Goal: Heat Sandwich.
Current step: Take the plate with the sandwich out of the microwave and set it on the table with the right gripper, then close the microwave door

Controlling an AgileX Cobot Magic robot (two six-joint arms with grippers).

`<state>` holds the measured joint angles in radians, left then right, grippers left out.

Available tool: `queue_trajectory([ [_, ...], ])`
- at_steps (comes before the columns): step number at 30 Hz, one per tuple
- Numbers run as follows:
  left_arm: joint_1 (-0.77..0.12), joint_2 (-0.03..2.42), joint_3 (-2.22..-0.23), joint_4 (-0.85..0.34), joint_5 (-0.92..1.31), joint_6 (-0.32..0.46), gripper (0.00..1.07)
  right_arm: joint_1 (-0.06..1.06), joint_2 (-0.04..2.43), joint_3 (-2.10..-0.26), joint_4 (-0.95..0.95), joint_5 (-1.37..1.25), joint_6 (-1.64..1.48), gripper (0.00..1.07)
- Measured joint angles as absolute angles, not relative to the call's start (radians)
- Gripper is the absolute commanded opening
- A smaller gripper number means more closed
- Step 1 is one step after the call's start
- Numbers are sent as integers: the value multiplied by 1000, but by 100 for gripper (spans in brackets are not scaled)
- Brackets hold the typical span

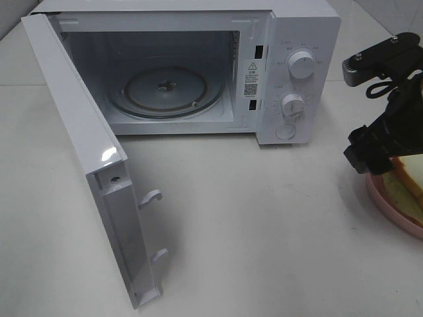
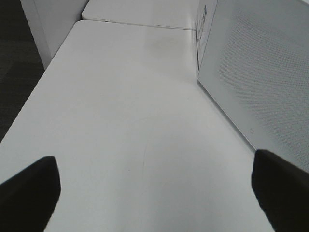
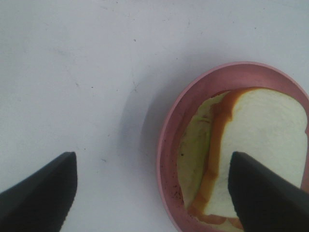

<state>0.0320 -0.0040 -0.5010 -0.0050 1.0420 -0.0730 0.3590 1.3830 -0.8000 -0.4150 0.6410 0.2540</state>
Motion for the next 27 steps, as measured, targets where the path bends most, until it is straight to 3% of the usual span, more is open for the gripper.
queue_trajectory([
  [27,32,-4,-501,-5,1042,-73,103,359,884,-800,-300,959,183,77],
])
